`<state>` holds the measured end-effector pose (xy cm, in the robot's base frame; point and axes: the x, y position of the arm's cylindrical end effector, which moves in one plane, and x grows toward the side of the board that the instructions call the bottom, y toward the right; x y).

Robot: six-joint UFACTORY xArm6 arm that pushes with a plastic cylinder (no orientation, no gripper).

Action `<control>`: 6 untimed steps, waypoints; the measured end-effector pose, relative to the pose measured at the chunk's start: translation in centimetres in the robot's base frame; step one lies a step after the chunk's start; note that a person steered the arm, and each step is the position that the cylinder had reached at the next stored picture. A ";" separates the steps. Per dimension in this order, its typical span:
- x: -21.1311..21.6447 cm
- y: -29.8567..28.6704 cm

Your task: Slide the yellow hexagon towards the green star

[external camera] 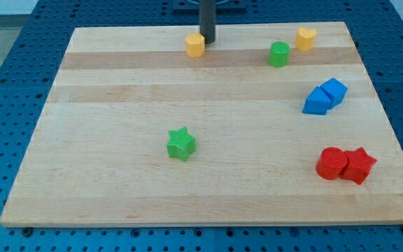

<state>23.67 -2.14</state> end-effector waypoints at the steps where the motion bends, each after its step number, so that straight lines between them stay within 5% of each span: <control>1: 1.7 -1.8; 4: 9.7 -3.6; 6: 8.9 -2.7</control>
<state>32.56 -4.84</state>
